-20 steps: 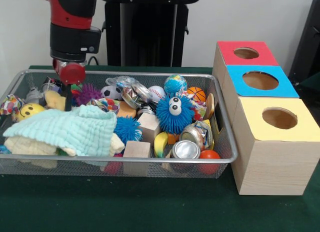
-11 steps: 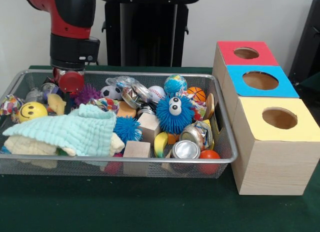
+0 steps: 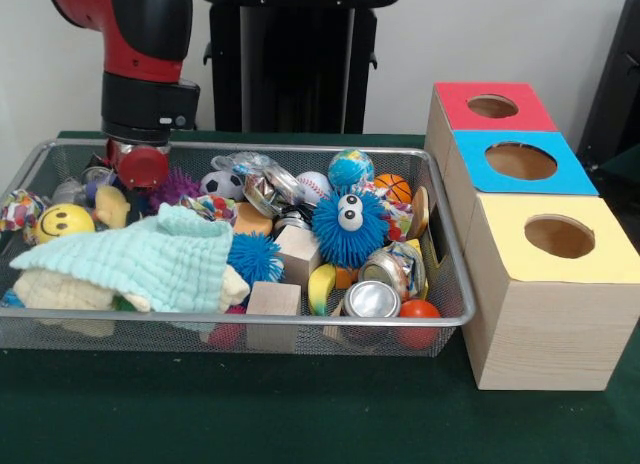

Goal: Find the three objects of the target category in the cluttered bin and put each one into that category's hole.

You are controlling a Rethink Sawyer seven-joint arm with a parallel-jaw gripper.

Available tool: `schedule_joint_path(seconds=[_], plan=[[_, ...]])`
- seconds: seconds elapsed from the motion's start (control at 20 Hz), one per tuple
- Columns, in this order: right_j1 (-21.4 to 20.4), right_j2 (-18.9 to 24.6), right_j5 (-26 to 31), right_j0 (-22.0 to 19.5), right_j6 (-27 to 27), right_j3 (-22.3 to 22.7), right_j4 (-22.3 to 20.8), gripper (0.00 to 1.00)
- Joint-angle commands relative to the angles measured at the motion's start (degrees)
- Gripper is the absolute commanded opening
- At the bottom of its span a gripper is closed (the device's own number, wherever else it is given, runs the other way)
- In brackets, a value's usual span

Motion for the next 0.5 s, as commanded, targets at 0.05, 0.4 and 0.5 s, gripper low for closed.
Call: schedule_joint_path(seconds=[0.05,0.4,0.5], plan=[[4.64,1.94,-1.76,2.07,6.82,-4.86,-1.64,0.00],[4.10,2.67,-1.67,1.35,7.96,-3.63,-1.72,0.00],[3.52,3.17,-1.01,0.89,7.95,-3.13,-1.98,0.00]])
